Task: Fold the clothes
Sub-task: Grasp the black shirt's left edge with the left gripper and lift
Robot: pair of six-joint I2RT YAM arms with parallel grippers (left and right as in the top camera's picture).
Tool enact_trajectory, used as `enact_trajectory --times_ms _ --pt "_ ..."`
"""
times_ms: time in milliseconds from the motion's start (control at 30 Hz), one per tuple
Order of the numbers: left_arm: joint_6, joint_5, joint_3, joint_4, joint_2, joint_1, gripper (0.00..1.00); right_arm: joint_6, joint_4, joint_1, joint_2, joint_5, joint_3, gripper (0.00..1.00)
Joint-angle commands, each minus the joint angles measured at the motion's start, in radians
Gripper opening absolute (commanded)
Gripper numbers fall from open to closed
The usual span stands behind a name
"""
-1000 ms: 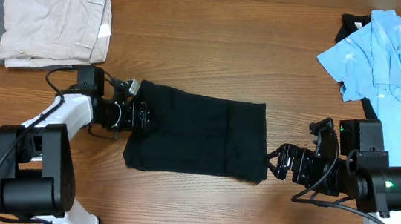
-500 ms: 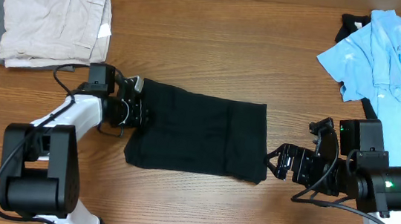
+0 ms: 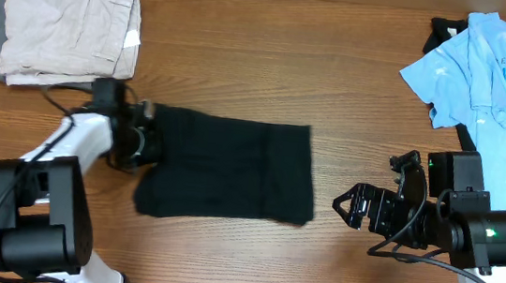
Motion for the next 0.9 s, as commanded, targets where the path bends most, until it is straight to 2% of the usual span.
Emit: enact_trajectory --times_ms 0,267,500,600,867 --pt "-0.011 -0.188 0.072 -0.069 0.026 0.067 0.04 -0.004 0.008 0.005 -0.008 -0.005 -0.001 1.0" --pt "-0.023 -0.269 0.375 -0.326 0.006 0.068 0.04 -0.004 0.024 0.005 0.011 -0.005 -0.001 1.0" --pt "-0.019 -0.268 0.607 -0.568 0.003 -0.046 0.04 -0.003 0.042 0.005 0.07 -0.005 -0.001 1.0" --pt "-0.041 -0.268 0.623 -0.599 0.003 -0.117 0.04 -0.003 0.043 0.005 0.085 -0.005 -0.001 1.0" --pt "-0.199 -0.268 0.623 -0.598 0.003 -0.38 0.04 -0.004 0.043 0.005 0.093 -0.007 -0.001 1.0"
